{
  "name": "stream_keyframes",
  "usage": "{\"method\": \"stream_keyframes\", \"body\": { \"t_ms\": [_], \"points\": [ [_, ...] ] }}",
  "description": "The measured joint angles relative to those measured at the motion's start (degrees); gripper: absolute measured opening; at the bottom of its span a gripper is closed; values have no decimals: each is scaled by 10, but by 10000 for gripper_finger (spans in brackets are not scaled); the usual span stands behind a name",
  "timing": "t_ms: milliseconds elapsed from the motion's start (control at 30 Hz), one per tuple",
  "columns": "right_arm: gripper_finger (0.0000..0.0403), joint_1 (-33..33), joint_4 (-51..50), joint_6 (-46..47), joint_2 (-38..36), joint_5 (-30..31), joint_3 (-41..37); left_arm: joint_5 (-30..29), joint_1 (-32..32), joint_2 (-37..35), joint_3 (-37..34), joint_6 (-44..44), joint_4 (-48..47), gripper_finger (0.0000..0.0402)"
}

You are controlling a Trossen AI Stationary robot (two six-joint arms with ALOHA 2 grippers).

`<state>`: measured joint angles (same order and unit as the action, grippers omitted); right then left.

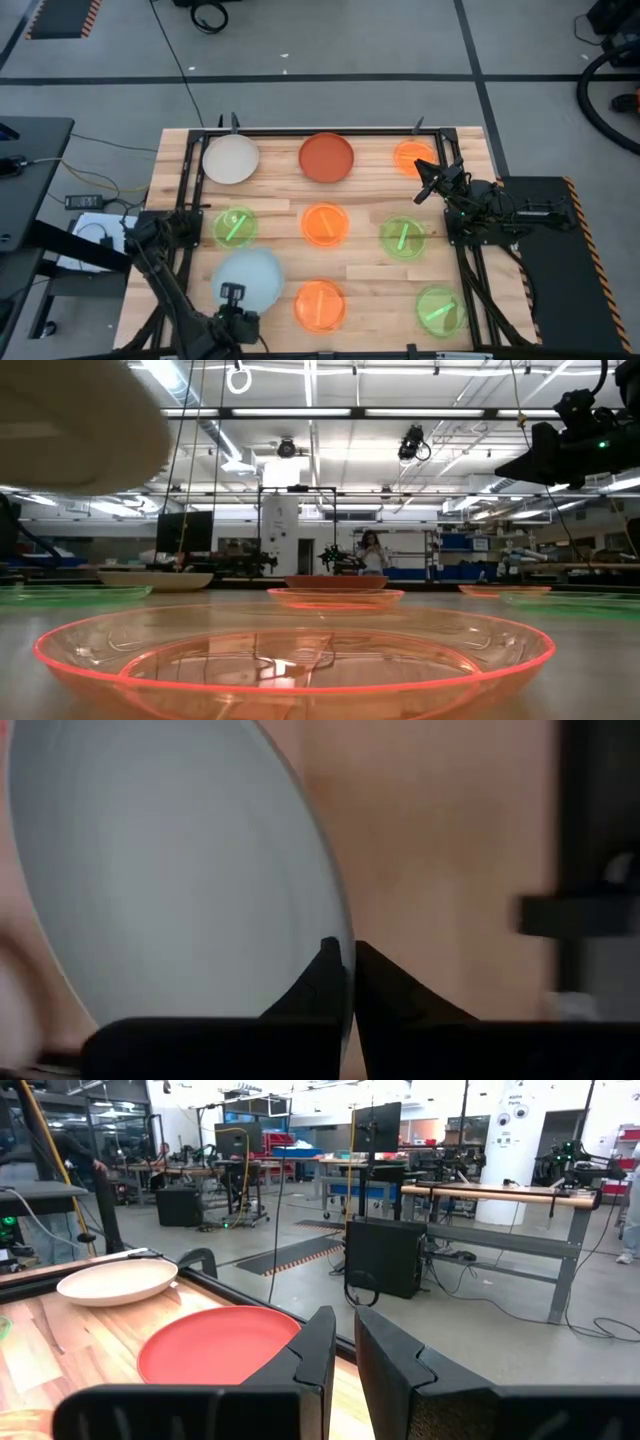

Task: Stack plastic plates
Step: Stack the light blue plate on top of the dark orange plate

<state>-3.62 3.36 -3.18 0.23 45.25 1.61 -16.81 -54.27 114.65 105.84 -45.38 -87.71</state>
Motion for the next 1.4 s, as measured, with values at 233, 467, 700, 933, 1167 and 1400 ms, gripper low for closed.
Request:
{"method": "stream_keyframes", "body": {
  "t_ms": [233,467,700,933,1167,1400],
  "points": [
    [54,0,0,0,0,0,0,-109,104,-2,-3,187,-22,16],
    [54,0,0,0,0,0,0,-173,280,-33,-3,380,28,16],
    [54,0,7,0,0,0,0,-142,432,-47,-3,543,122,16],
    [54,0,17,0,0,-1,0,-37,599,-50,-3,706,238,16],
    [54,0,32,72,0,-35,0,41,725,-31,-3,825,311,16],
    [54,-6,82,80,2,-35,0,67,760,35,-3,881,354,16]
  ]
}}
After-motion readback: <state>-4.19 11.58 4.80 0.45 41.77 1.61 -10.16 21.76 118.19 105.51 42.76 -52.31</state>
